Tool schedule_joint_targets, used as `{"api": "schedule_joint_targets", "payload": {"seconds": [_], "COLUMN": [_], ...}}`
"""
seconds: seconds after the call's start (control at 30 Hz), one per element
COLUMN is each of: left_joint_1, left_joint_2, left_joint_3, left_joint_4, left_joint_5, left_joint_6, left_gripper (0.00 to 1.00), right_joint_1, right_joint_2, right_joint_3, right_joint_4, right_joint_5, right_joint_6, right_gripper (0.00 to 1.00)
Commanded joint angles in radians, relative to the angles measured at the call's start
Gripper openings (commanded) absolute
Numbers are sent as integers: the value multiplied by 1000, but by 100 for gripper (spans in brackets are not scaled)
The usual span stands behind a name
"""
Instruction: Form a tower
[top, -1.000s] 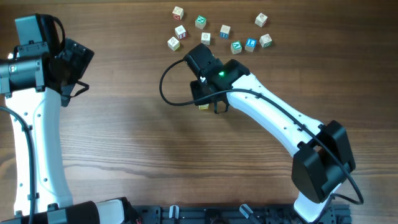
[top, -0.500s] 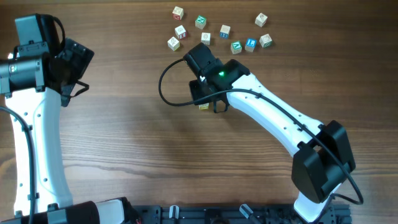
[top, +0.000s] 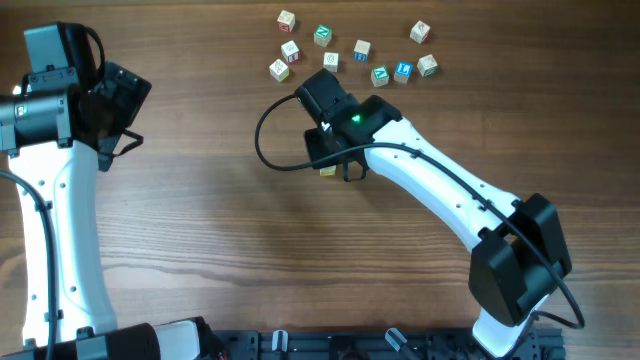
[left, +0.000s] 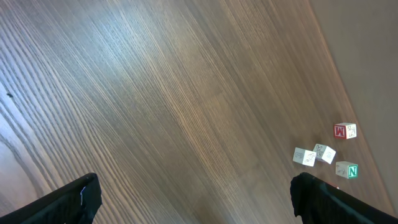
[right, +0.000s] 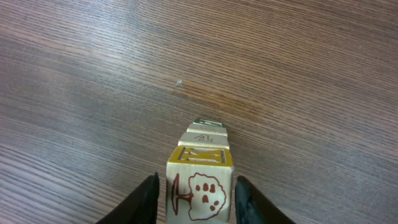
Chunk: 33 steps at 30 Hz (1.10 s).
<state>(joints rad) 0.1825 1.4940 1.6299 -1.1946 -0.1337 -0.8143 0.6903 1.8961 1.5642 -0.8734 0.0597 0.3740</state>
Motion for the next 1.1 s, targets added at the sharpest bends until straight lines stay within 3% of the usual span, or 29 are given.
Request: {"api": "schedule_joint_targets", "payload": {"seconds": [0.0, 0.23, 0.47, 1.07], "left_joint_1": [5, 5, 5, 5], "left_joint_2": [-13, -13, -13, -13], "left_joint_3": [8, 7, 7, 7], "left_joint_4": [0, 0, 0, 0], "left_joint_5": [-6, -6, -6, -6], "left_joint_6": [-5, -5, -5, -5], "left_gripper": [100, 100, 100, 100], "right_joint_1": [-4, -4, -4, -4], "right_joint_2": [-35, -35, -35, -35], "right_joint_3": [19, 19, 19, 19], "right_joint_4": [5, 5, 2, 1], "right_joint_5": [-10, -11, -11, -11], "right_joint_6": [-4, -5, -5, -5], "right_gripper": [45, 50, 34, 25]}}
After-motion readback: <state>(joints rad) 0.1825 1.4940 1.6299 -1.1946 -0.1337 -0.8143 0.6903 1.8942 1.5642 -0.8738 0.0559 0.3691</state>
